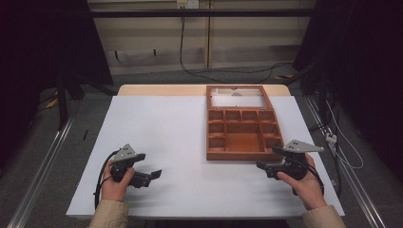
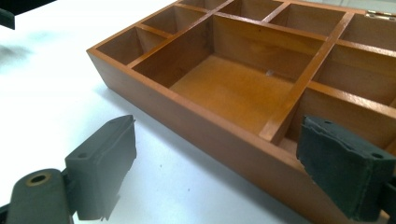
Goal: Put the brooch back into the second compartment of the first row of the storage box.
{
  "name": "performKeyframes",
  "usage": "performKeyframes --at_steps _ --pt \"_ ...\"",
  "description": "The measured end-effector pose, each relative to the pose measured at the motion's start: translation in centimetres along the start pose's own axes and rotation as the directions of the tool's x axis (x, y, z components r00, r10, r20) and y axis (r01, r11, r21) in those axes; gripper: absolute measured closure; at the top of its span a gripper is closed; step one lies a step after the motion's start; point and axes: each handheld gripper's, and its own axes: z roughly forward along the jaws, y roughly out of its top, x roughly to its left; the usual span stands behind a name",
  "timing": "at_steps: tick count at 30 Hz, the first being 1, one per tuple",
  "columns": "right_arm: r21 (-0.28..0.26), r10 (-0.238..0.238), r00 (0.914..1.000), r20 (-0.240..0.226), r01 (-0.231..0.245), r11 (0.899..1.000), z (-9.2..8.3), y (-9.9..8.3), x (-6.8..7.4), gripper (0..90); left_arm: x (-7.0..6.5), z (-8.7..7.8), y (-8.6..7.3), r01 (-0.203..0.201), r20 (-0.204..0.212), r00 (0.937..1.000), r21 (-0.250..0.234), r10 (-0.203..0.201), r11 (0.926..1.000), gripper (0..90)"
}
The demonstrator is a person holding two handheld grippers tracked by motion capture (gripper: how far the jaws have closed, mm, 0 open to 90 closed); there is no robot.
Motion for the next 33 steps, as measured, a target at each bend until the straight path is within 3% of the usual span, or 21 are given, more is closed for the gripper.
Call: performKeyframes --at_steps 22,33 --pt "-0.024 -0.005 0.9998 0.019 0.005 1.000 -2.1 -2.6 -0.1 11.7 0.0 -0.1 -0.1 0.000 -0.003 1.0000 0.001 0.000 1.0000 5.2" --pt "-0.027 0.001 0.9998 0.022 0.000 1.000 -2.3 -3.3 -0.3 11.6 0.0 0.0 -0.1 -0.003 -0.006 1.0000 0.010 0.003 0.9999 5.1"
